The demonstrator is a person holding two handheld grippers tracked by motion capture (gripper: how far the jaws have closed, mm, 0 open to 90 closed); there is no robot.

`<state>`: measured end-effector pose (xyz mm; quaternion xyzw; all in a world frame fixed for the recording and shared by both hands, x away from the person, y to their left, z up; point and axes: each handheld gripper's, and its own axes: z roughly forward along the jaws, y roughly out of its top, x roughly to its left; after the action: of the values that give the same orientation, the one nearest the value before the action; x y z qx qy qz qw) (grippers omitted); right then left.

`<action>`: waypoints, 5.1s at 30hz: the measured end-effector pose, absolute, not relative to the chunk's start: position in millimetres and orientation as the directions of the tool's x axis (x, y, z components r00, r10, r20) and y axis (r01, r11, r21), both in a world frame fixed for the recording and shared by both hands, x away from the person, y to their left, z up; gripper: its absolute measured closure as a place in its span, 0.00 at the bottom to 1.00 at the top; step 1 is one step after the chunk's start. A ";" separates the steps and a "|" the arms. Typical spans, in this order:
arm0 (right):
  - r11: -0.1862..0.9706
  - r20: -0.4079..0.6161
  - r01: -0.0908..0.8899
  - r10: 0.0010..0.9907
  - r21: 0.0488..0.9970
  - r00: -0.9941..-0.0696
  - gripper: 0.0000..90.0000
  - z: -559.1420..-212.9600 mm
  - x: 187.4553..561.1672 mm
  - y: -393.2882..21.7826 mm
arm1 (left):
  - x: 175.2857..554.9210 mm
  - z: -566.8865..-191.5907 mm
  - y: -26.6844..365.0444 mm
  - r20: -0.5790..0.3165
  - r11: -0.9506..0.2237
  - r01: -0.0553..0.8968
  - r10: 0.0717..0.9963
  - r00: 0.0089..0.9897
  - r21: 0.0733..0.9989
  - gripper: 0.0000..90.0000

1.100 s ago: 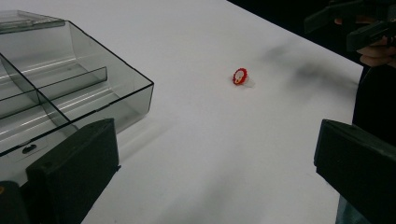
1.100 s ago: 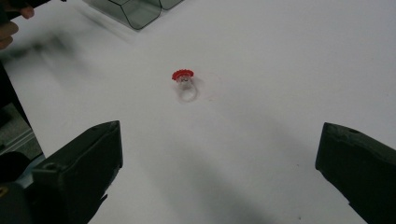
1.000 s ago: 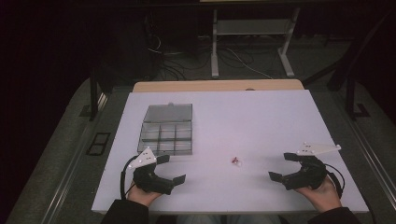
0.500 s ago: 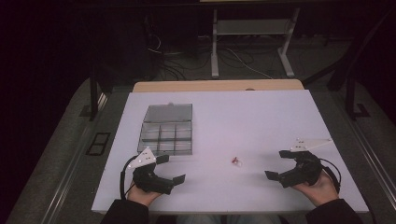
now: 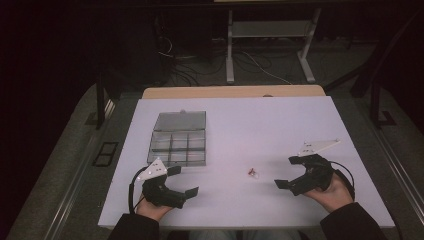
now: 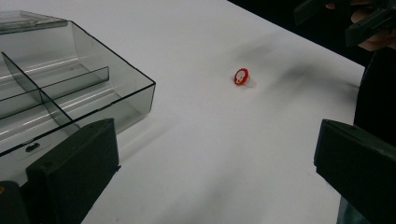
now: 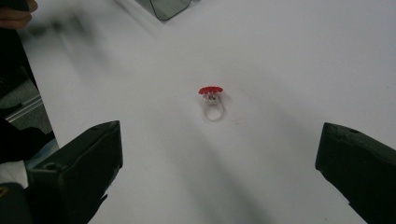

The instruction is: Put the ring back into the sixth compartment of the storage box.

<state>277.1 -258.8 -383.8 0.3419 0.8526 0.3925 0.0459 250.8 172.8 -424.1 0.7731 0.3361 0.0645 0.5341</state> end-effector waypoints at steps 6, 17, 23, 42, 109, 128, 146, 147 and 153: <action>0.481 0.186 0.544 0.607 0.687 -0.773 0.01 -384.0 282.0 -250.2 | 250.6 -423.6 173.4 -0.256 -0.199 0.448 0.594 0.762 0.872 0.00; 0.526 0.176 0.531 0.581 0.664 -0.795 0.01 -387.7 293.9 -231.8 | 250.3 -423.2 173.8 -0.251 -0.203 0.446 0.598 0.761 0.872 0.00; 0.538 0.177 0.524 0.567 0.660 -0.804 0.01 -389.4 297.9 -224.2 | 250.1 -423.2 173.3 -0.248 -0.208 0.446 0.597 0.763 0.871 0.00; 0.586 0.180 0.519 0.538 0.622 -0.823 0.01 -404.0 316.6 -200.5 | 250.0 -423.1 173.1 -0.244 -0.211 0.442 0.596 0.765 0.872 0.00; 0.653 0.101 0.493 0.541 0.575 -0.835 0.76 -437.2 331.6 -177.6 | 250.0 -423.9 170.3 -0.240 -0.225 0.441 0.587 0.773 0.869 0.00; 0.648 0.107 0.481 0.528 0.591 -0.842 0.79 -427.1 333.4 -179.9 | 250.1 -424.1 170.1 -0.240 -0.227 0.441 0.587 0.773 0.868 0.00; 0.642 0.102 0.455 0.508 0.617 -0.855 0.79 -407.1 340.6 -172.7 | 250.1 -424.1 170.3 -0.240 -0.226 0.441 0.587 0.773 0.868 0.00; 0.643 0.101 0.454 0.507 0.617 -0.856 0.79 -406.2 341.2 -171.9 | 250.2 -424.1 170.3 -0.241 -0.225 0.442 0.587 0.773 0.868 0.00; 0.629 0.121 0.456 0.500 0.629 -0.857 0.79 -399.5 345.4 -168.0 | 250.2 -424.2 170.3 -0.241 -0.227 0.441 0.585 0.774 0.868 0.00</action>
<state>345.4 -168.0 -399.5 0.2652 0.9019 0.3394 0.0327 250.2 170.3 -424.2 0.7801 0.3290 0.0682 0.5277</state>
